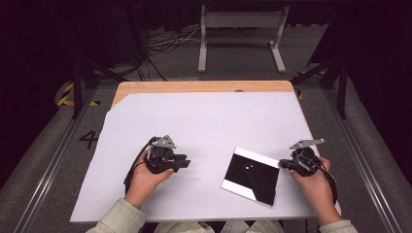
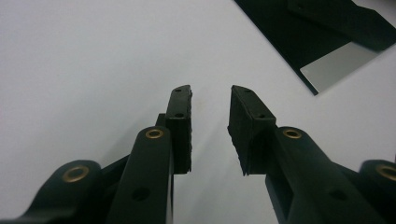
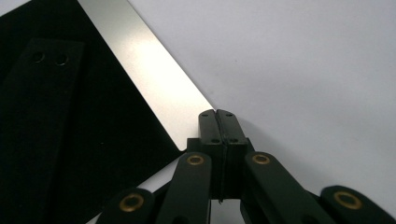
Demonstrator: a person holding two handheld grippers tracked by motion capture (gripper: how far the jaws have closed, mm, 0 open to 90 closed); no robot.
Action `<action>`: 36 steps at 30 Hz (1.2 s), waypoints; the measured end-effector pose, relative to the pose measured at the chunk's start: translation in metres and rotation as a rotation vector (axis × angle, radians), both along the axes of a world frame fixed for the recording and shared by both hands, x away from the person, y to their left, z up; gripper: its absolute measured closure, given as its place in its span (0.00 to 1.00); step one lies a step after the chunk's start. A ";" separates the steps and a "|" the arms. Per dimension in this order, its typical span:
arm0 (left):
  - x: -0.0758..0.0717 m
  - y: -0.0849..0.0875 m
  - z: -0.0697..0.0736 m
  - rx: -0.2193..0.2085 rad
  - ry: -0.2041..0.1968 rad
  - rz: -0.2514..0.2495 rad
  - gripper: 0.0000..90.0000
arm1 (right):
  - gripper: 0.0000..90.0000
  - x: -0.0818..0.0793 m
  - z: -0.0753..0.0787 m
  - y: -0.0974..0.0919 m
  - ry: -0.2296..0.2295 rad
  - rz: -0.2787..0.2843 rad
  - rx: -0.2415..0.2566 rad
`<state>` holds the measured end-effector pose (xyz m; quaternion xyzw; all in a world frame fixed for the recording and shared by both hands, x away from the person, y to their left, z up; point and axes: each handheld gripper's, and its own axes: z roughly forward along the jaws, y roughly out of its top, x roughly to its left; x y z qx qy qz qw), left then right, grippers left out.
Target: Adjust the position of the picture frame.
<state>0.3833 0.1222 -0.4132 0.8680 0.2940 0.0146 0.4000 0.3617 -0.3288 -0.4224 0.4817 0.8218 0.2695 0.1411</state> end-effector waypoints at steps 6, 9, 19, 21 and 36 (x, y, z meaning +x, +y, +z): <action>-0.001 -0.001 0.000 0.005 -0.004 -0.004 0.78 | 1.00 0.003 -0.002 0.008 -0.015 0.004 0.015; -0.001 0.000 0.001 0.002 -0.005 -0.001 0.78 | 1.00 0.009 -0.003 0.020 -0.022 0.025 0.005; 0.000 0.001 0.000 0.001 0.000 0.002 0.78 | 1.00 0.026 -0.005 0.051 -0.035 0.074 0.013; 0.000 0.000 0.000 0.003 -0.003 -0.002 0.78 | 1.00 0.030 -0.005 0.056 -0.041 0.087 0.019; -0.001 0.001 0.000 0.002 -0.001 0.000 0.78 | 0.95 0.011 0.022 0.059 -0.103 0.173 0.054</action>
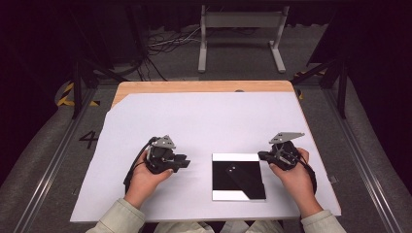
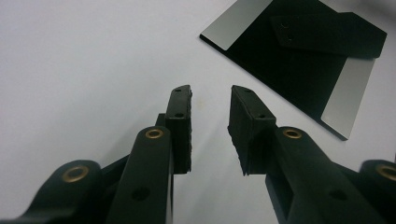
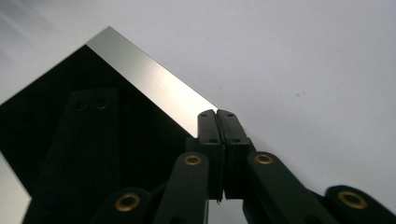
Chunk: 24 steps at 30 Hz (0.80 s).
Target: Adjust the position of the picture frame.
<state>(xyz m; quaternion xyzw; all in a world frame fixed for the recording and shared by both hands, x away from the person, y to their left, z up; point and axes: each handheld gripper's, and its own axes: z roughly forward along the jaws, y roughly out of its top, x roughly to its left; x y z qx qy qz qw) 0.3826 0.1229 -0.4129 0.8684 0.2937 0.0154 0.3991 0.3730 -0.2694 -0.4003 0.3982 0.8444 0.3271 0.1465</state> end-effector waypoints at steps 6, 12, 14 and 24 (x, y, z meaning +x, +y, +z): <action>0.000 0.001 0.001 -0.001 -0.006 0.000 0.78 | 0.91 -0.012 0.010 0.005 -0.005 0.042 0.001; 0.000 0.001 0.001 -0.003 -0.004 0.000 0.78 | 0.79 -0.029 0.013 0.007 0.013 0.096 0.004; -0.001 0.001 0.001 0.000 -0.005 -0.002 0.78 | 0.76 -0.035 0.014 0.007 0.014 0.107 -0.003; -0.001 0.002 0.001 0.002 -0.006 0.002 0.78 | 0.74 -0.051 0.018 0.002 0.029 0.129 -0.029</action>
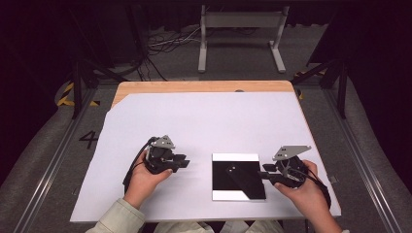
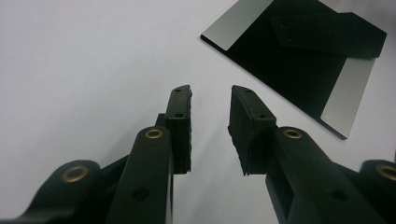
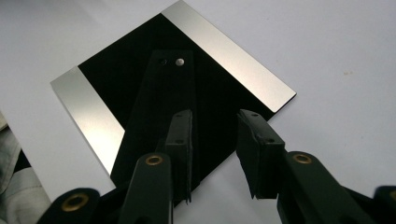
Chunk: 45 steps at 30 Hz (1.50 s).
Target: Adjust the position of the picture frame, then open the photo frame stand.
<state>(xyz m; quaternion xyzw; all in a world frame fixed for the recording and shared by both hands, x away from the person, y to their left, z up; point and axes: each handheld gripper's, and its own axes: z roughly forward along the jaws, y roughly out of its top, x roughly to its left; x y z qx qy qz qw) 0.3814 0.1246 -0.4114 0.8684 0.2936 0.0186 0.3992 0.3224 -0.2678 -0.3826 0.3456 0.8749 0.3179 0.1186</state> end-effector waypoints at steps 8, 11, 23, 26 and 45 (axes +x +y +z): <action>0.000 0.000 0.000 0.001 -0.001 0.000 0.78 | 0.73 -0.007 0.007 -0.003 0.032 0.035 -0.046; 0.000 0.000 -0.001 0.001 -0.001 0.000 0.78 | 0.74 -0.010 0.008 -0.003 0.042 0.046 -0.059; 0.000 -0.001 -0.001 0.004 0.001 -0.002 0.78 | 0.73 -0.020 -0.003 -0.006 0.100 0.061 -0.100; 0.000 -0.001 -0.001 0.004 0.001 -0.002 0.78 | 0.73 -0.023 -0.006 -0.006 0.116 0.070 -0.110; 0.000 0.000 -0.001 0.004 0.005 -0.002 0.77 | 0.73 -0.033 -0.020 0.001 0.214 0.109 -0.189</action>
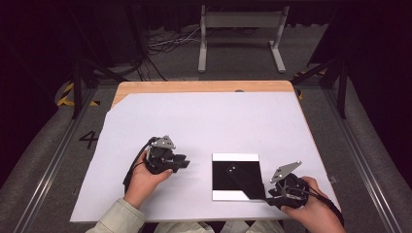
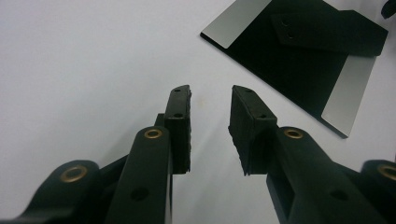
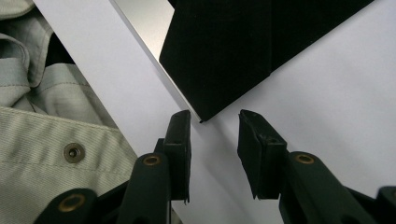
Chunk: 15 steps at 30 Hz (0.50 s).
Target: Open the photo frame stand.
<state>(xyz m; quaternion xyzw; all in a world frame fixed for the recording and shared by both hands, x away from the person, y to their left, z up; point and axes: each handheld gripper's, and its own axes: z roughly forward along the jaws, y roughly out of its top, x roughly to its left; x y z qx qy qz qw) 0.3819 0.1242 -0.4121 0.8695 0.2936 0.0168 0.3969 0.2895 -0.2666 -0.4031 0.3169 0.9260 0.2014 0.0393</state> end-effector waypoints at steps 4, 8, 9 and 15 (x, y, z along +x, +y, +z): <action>0.000 0.001 0.000 -0.006 0.002 0.005 0.77 | 0.74 0.000 -0.002 0.003 0.002 0.007 -0.015; 0.000 0.001 0.000 -0.002 -0.001 0.001 0.77 | 0.74 0.000 -0.004 0.005 0.011 0.015 -0.024; 0.000 0.000 0.000 -0.001 -0.001 0.000 0.77 | 0.75 0.000 -0.005 0.006 0.013 0.016 -0.026; 0.000 0.000 0.000 0.001 0.000 0.000 0.77 | 0.78 0.001 -0.007 0.009 0.016 0.023 -0.048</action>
